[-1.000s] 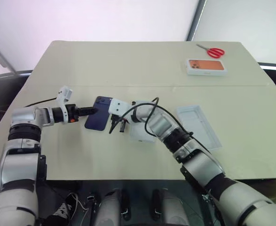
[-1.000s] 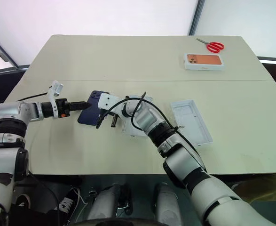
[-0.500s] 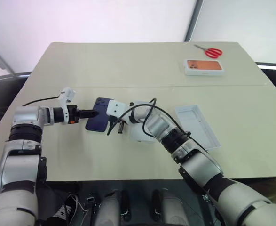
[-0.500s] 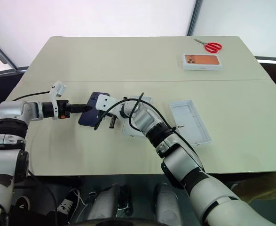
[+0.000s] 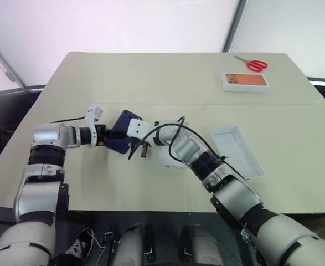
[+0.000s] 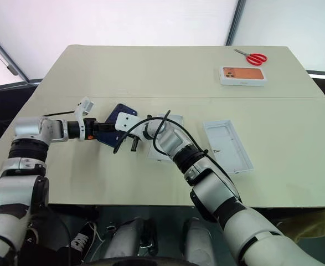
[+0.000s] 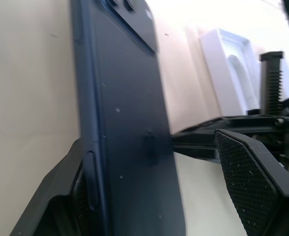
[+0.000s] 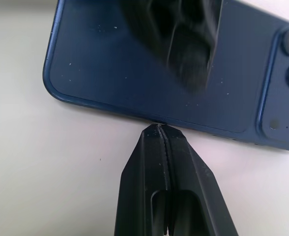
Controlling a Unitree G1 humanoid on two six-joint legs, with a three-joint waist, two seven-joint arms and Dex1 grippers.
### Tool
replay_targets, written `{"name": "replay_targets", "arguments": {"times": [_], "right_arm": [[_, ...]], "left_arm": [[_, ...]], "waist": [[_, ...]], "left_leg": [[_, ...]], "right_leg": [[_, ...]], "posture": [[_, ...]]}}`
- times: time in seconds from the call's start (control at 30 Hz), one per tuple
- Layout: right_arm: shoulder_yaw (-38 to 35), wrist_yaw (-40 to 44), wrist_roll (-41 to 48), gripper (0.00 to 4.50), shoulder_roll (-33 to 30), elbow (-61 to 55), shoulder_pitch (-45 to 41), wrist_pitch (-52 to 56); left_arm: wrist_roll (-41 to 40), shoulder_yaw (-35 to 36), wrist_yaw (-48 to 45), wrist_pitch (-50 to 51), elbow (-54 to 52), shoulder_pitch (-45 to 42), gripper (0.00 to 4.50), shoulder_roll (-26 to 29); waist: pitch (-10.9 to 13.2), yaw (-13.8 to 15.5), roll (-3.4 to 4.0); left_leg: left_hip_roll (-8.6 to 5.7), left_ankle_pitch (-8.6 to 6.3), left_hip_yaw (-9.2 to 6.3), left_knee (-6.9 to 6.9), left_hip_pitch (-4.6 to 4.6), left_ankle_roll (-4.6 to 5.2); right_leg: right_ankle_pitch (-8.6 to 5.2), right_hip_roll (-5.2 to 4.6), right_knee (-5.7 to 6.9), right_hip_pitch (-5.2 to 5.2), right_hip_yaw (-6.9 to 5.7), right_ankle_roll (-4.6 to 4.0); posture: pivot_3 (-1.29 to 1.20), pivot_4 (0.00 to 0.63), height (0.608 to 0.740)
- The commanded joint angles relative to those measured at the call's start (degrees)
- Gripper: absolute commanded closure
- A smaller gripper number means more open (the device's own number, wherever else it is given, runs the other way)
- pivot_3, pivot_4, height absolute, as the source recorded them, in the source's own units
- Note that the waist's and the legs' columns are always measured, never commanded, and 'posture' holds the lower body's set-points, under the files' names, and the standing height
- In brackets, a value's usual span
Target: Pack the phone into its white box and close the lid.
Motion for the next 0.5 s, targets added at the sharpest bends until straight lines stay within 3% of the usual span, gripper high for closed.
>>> {"name": "replay_targets", "arguments": {"times": [0.03,0.3,0.4,0.5], "right_arm": [[-0.13,-0.34,-0.19,4.50,0.55,-0.63,-1.86,-1.63],[-0.55,-0.46,0.02,4.50,0.27,-0.66,-2.05,-1.76],[-0.51,-0.41,0.03,4.50,0.25,-0.66,-1.98,-1.85],[-0.42,-0.66,-0.14,4.50,0.14,-0.48,-1.92,-2.11]], "left_arm": [[-0.18,-0.75,1.62,2.75,3.49,3.26,0.94,-2.41],[-1.68,3.29,3.26,2.34,4.41,4.82,0.94,-1.06],[-2.59,4.87,4.05,3.10,4.61,5.14,2.21,-1.15],[-3.08,5.07,4.39,3.58,3.98,5.63,3.78,-1.18]], "waist": [[0.00,-0.05,0.00],[0.00,-0.25,0.00],[0.00,-0.45,0.00],[-0.02,-0.53,-0.04]], "left_leg": [[0.00,0.00,0.00,0.00,0.00,0.00],[0.01,0.00,-0.01,0.00,0.00,0.00],[0.02,0.00,-0.01,-0.01,-0.01,0.00],[0.02,0.00,-0.01,-0.02,-0.04,0.01]], "right_leg": [[0.00,0.00,0.00,0.00,0.00,0.00],[0.00,0.00,0.00,-0.01,0.00,0.00],[0.00,0.02,0.00,-0.03,0.00,0.00],[0.00,0.03,-0.01,-0.06,0.00,0.00]], "posture": [[0.00,0.150,0.738],[0.00,0.150,0.738],[0.00,0.150,0.738],[0.00,0.150,0.738]]}}
